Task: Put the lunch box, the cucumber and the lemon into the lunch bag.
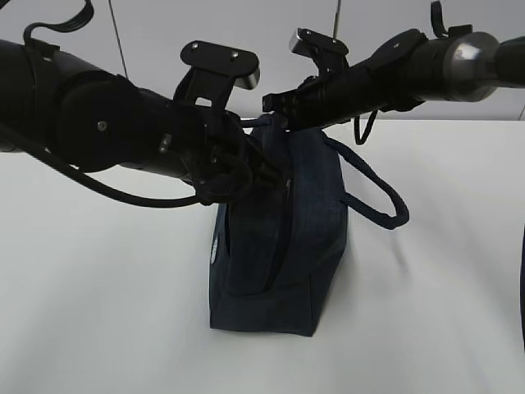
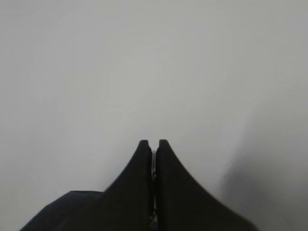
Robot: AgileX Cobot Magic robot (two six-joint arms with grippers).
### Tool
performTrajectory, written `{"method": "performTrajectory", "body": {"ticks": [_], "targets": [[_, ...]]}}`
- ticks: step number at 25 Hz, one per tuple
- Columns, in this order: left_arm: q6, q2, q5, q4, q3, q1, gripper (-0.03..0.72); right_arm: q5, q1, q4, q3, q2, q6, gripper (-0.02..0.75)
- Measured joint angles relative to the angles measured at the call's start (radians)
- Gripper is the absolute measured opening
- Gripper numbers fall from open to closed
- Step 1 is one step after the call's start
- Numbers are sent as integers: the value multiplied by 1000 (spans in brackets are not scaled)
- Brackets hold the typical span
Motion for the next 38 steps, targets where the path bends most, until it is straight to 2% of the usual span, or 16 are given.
{"method": "performTrajectory", "body": {"ticks": [12, 20, 25, 28, 30, 35, 36, 38], "targets": [[0, 0, 13, 8, 2, -2, -4, 117, -2, -122, -115, 8, 10, 0], [0, 0, 16, 11, 2, -2, -5, 169, -2, -308, -183, 16, 103, 0], [0, 0, 16, 11, 2, -2, -5, 180, -2, -331, -185, 30, 120, 0], [0, 0, 16, -38, 2, -2, 11, 192, -2, -337, -195, 30, 122, 0], [0, -5, 16, -70, 2, -2, 73, 209, -2, -344, -215, 32, 124, 0], [0, -58, 16, -124, 2, 25, 413, 241, -2, -350, -254, 32, 127, 0], [0, -72, 16, -138, 2, 35, 454, 246, -2, -350, -256, 32, 128, 0], [0, -97, 16, -168, 2, 61, 481, 255, -2, -352, -256, 32, 132, 0]]}}
